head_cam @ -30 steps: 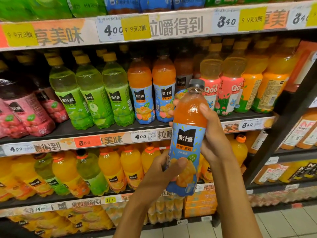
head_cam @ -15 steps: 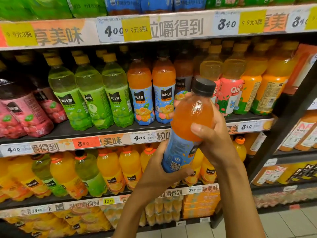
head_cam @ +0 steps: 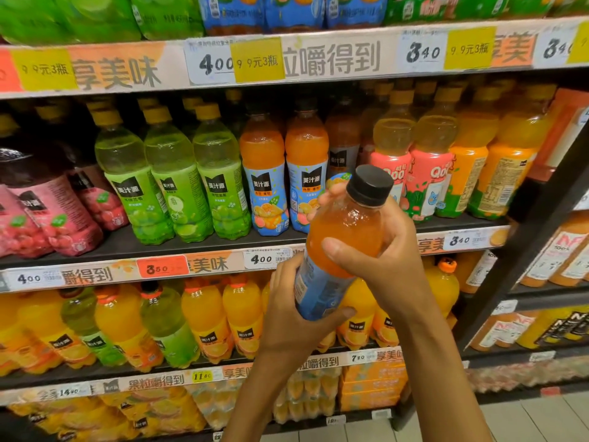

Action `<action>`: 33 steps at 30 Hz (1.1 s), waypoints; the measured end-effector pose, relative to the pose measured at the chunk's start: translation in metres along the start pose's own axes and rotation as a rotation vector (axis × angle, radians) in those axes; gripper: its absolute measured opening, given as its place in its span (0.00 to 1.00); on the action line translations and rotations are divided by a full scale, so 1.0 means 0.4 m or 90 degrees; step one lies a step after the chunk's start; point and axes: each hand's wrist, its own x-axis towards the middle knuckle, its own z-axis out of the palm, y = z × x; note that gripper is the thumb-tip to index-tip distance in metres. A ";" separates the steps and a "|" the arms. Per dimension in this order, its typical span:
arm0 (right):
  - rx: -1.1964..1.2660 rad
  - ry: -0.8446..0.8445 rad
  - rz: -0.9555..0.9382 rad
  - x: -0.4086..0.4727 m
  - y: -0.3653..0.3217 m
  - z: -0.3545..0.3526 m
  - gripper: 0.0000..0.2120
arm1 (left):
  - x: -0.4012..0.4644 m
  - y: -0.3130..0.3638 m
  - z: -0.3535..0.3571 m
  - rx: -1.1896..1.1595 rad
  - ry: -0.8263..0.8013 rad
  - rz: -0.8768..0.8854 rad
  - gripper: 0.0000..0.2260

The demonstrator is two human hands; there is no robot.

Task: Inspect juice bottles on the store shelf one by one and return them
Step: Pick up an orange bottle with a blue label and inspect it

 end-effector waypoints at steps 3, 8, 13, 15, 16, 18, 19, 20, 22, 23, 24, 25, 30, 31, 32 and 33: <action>0.027 -0.040 0.023 0.000 0.000 -0.010 0.22 | -0.007 0.001 -0.032 -0.070 -0.144 -0.033 0.30; 0.072 -0.080 0.039 0.014 -0.008 -0.008 0.26 | -0.024 0.015 -0.035 -0.132 -0.157 -0.030 0.26; 0.081 0.036 0.055 0.027 0.002 0.001 0.21 | -0.017 0.034 -0.020 -0.145 -0.096 -0.017 0.21; 0.066 0.061 0.068 0.030 0.003 0.003 0.20 | -0.012 0.040 -0.017 -0.146 -0.079 -0.010 0.21; 0.060 0.063 0.077 0.030 0.004 0.004 0.21 | -0.011 0.042 -0.014 -0.143 -0.073 -0.009 0.21; 0.054 0.054 0.095 0.031 0.009 0.007 0.21 | -0.013 0.046 -0.011 -0.146 -0.085 -0.022 0.23; 0.054 0.048 0.104 0.032 0.011 0.006 0.21 | -0.016 0.048 -0.011 -0.155 -0.102 -0.034 0.26; 0.065 0.046 0.115 0.034 0.012 0.006 0.20 | -0.019 0.047 -0.011 -0.170 -0.124 -0.045 0.28; 0.134 0.058 0.151 0.041 0.010 0.002 0.19 | -0.026 0.045 -0.017 -0.207 -0.154 -0.063 0.29; 0.185 0.066 0.170 0.043 0.010 -0.002 0.18 | -0.027 0.044 -0.022 -0.224 -0.160 -0.072 0.28; 0.231 0.071 0.181 0.046 0.010 -0.005 0.17 | -0.027 0.046 -0.026 -0.237 -0.167 -0.087 0.28; 0.261 0.070 0.187 0.047 0.012 -0.009 0.17 | -0.027 0.043 -0.027 -0.250 -0.178 -0.111 0.28; 0.276 0.089 0.242 0.051 0.019 -0.011 0.23 | -0.022 0.049 -0.012 -0.277 -0.203 -0.187 0.37; 0.253 0.100 0.255 0.054 0.021 -0.013 0.22 | -0.020 0.051 -0.008 -0.277 -0.186 -0.187 0.36; 0.225 0.115 0.270 0.056 0.023 -0.015 0.22 | -0.021 0.058 -0.004 -0.274 -0.166 -0.187 0.32; 0.198 0.127 0.283 0.058 0.023 -0.015 0.22 | -0.022 0.061 0.000 -0.265 -0.148 -0.182 0.24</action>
